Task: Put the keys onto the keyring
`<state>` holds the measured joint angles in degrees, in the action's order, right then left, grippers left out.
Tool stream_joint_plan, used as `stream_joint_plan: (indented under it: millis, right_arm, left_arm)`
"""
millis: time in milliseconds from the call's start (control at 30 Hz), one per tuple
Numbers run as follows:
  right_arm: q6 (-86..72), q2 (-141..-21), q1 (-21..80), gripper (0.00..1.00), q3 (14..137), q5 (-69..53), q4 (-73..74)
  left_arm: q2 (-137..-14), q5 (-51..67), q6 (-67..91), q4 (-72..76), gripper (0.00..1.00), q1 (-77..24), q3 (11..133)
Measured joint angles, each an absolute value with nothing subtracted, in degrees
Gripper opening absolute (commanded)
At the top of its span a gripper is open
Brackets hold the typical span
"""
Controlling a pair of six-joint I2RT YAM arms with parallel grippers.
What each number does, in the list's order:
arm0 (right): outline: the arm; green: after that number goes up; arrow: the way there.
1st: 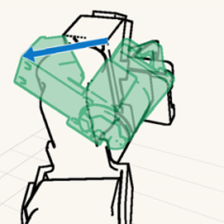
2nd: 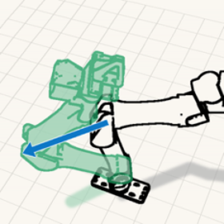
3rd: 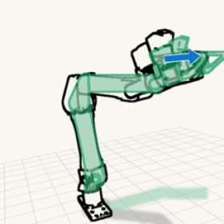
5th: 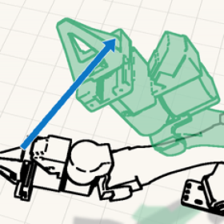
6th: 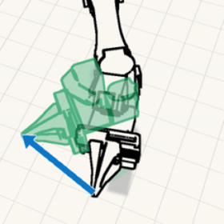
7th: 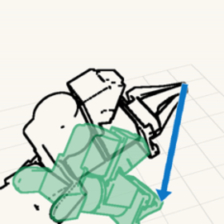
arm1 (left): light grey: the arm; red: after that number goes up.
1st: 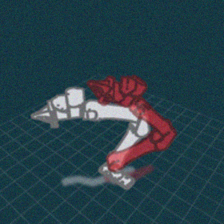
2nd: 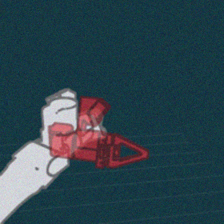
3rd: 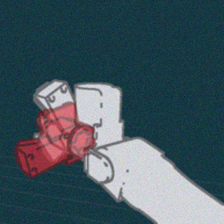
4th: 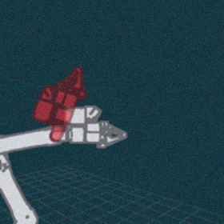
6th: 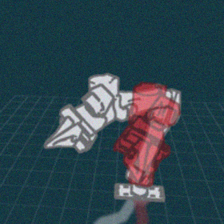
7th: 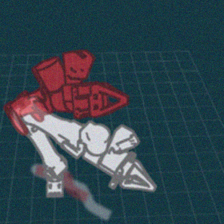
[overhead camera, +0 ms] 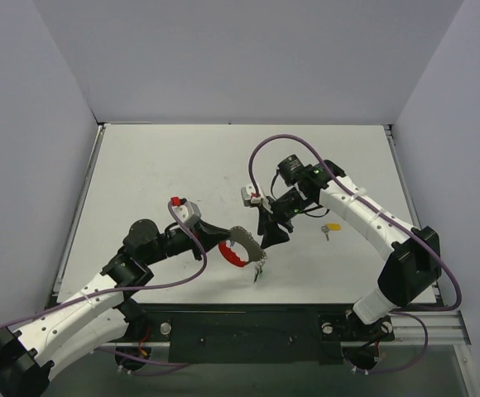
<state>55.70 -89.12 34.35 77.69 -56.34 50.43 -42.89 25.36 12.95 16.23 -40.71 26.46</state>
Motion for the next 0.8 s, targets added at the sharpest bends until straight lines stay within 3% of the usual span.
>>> stream_joint_plan:
  millis: [567,800]
  right_arm:
    - [57.3,-89.7,35.6,0.33,76.6,-54.2,51.3]
    - [57.0,-89.8,36.1,0.22,76.6,-53.3,51.2]
  left_arm:
    - [-40.1,23.0,13.0,16.4,0.00,-40.7,26.1]
    - [-40.1,22.7,13.0,16.4,0.00,-40.7,26.1]
